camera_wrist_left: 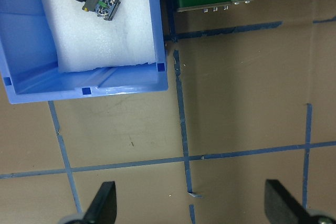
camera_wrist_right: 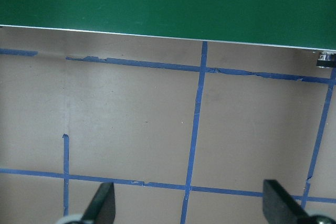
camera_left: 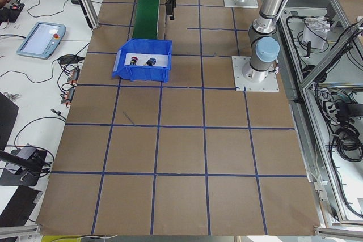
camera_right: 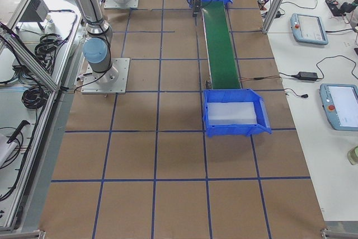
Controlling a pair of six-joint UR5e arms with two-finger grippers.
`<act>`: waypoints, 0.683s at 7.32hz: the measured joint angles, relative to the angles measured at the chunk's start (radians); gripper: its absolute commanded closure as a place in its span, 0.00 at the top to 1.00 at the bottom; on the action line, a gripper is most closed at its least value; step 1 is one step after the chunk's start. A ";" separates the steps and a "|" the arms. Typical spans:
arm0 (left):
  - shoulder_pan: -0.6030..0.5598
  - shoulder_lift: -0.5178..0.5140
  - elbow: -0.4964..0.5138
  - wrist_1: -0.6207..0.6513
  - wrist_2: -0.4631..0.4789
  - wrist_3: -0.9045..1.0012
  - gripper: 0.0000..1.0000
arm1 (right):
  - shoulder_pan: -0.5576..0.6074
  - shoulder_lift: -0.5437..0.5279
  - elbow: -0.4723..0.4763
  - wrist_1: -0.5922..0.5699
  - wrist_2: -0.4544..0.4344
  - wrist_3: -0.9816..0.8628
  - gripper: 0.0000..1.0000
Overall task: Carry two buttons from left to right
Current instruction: 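Lower the left gripper into the blue bin toward the yellow-head button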
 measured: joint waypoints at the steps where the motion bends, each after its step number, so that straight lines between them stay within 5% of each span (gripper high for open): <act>1: 0.003 -0.026 0.024 0.029 0.002 0.001 1.00 | 0.000 0.000 0.000 0.000 0.000 0.000 1.00; 5: 0.089 -0.148 0.088 0.098 -0.004 0.087 0.99 | 0.000 0.000 0.000 -0.001 0.000 0.001 1.00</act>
